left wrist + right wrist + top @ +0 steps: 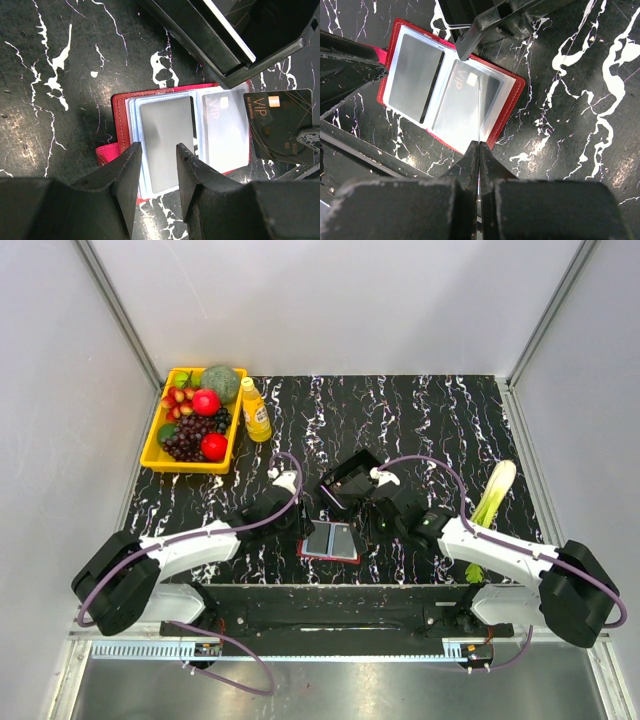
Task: Put the credit cards into the card holder
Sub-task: Turn over the card slot in the card holder.
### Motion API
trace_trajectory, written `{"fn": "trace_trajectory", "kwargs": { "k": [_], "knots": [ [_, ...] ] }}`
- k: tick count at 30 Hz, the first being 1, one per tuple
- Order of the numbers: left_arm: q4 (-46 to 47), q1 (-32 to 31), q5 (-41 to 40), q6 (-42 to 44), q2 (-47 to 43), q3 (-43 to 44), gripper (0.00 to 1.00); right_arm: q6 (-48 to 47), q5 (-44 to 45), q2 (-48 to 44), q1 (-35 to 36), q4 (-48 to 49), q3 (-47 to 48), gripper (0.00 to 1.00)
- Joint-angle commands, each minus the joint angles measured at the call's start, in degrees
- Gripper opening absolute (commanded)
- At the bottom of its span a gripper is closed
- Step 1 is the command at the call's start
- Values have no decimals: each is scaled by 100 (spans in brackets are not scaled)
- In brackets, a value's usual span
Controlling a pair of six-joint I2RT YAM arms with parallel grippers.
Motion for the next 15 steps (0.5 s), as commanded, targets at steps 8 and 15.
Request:
{"fn": "trace_trajectory", "kwargs": {
  "k": [8,15],
  "knots": [
    [412,-23,254,-76,475,132,37,36,-32,55,24,245,37,0],
    [430,-31,254,-103,344,70,36,45,-32,135,24,245,19,0]
  ]
}}
